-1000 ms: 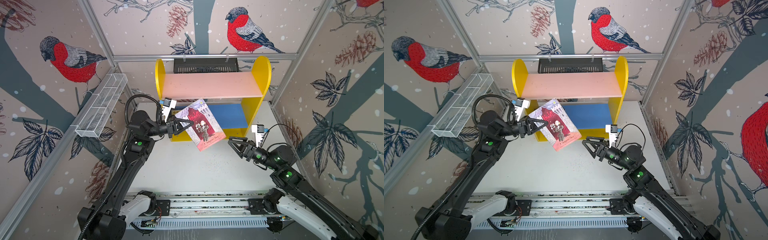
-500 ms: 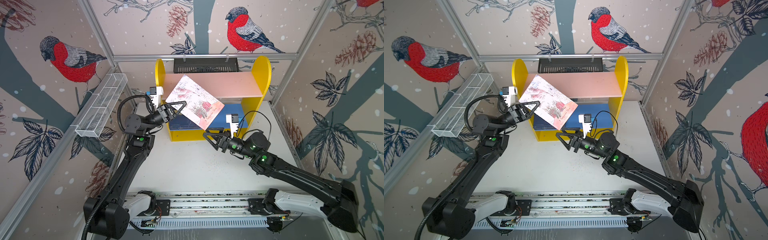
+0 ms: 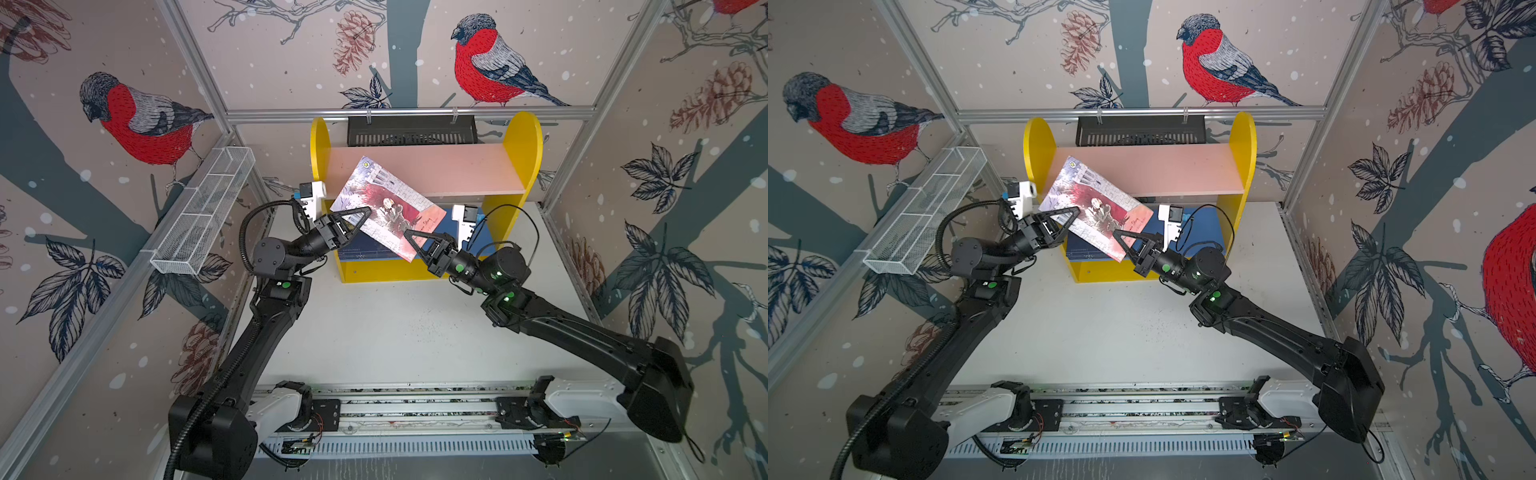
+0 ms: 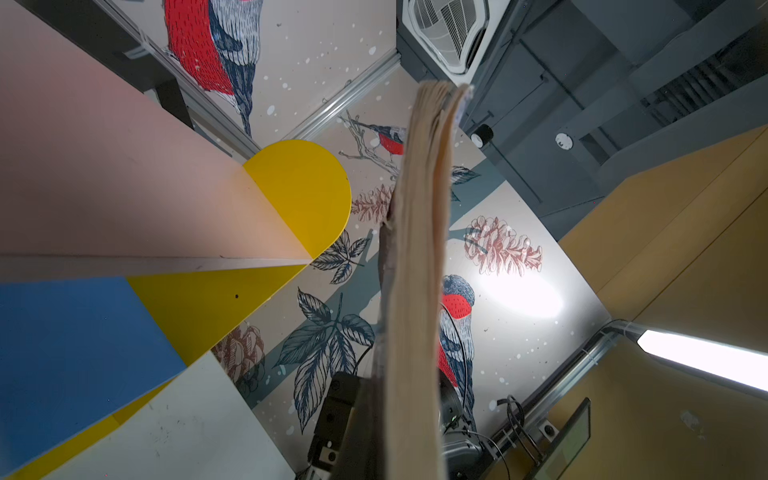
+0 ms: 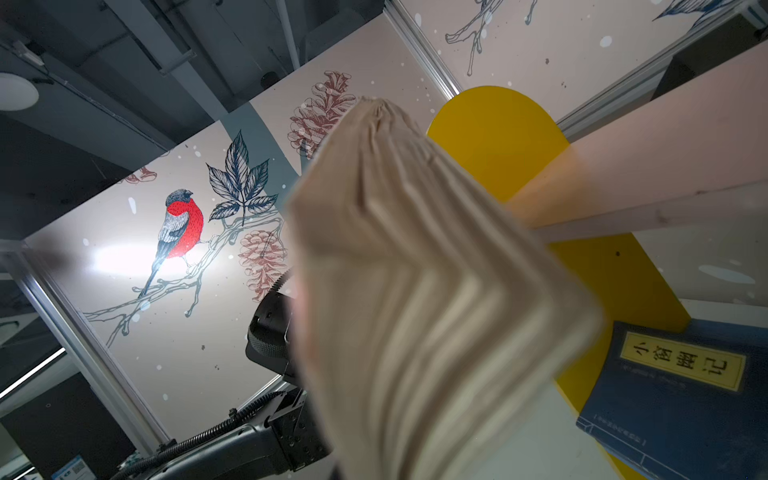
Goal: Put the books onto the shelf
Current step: 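Lift the Hamlet book with both grippers up toward the pink upper shelf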
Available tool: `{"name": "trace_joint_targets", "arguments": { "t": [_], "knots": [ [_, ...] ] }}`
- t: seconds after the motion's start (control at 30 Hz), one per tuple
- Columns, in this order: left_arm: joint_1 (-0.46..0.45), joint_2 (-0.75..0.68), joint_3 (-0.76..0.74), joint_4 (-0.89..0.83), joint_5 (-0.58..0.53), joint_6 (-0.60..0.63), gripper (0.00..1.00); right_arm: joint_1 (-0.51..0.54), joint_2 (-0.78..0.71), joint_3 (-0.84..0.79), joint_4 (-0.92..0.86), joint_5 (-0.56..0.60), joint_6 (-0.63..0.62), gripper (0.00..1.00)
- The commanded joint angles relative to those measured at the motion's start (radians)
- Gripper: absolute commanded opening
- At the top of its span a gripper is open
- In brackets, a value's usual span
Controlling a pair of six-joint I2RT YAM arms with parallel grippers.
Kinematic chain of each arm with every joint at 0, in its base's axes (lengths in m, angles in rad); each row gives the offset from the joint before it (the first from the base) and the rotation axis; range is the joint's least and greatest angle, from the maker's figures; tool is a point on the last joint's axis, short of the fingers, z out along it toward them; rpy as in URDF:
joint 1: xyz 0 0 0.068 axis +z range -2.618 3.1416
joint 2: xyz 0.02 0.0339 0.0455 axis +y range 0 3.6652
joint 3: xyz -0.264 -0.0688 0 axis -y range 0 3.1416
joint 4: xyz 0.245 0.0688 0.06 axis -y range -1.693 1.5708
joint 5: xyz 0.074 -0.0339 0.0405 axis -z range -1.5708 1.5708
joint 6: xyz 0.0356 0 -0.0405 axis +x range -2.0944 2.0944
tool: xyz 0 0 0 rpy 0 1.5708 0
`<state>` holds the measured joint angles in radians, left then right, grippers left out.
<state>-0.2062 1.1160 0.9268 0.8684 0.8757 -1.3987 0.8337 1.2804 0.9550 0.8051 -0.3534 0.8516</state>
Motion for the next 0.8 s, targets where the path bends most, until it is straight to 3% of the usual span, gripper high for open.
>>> {"name": "trace_joint_targets", "arguments": {
  "t": [0.0,0.03,0.17,0.2,0.33,0.5,0.63,0.7,0.77],
  "knots": [
    [-0.013,-0.009,-0.008,0.013,0.016,0.017,0.0,-0.025,0.024,0.033,0.051,-0.065,0.045,0.0],
    [-0.013,-0.009,-0.006,-0.006,0.02,0.034,0.06,-0.036,0.025,0.042,0.046,-0.082,0.05,0.0],
    [-0.006,-0.025,0.002,-0.037,0.039,0.119,0.48,-0.09,-0.007,0.099,-0.076,-0.149,0.037,0.0],
    [0.0,-0.031,-0.002,-0.041,0.037,0.128,0.52,-0.107,-0.018,0.116,-0.123,-0.168,0.029,0.0],
    [0.038,-0.032,0.011,-0.039,0.08,0.143,0.59,-0.197,-0.078,0.175,-0.315,-0.268,-0.014,0.0],
    [0.041,-0.024,0.114,-0.125,0.201,0.254,0.63,-0.32,-0.113,0.221,-0.473,-0.421,-0.033,0.0],
    [0.041,-0.019,0.128,-0.015,0.269,0.181,0.67,-0.381,-0.119,0.255,-0.552,-0.519,-0.054,0.0],
    [0.041,-0.021,0.143,-0.083,0.272,0.229,0.68,-0.393,-0.123,0.263,-0.552,-0.553,-0.052,0.0],
    [0.043,-0.028,0.178,-0.303,0.253,0.365,0.68,-0.401,-0.13,0.264,-0.556,-0.564,-0.054,0.0]
  ]
}}
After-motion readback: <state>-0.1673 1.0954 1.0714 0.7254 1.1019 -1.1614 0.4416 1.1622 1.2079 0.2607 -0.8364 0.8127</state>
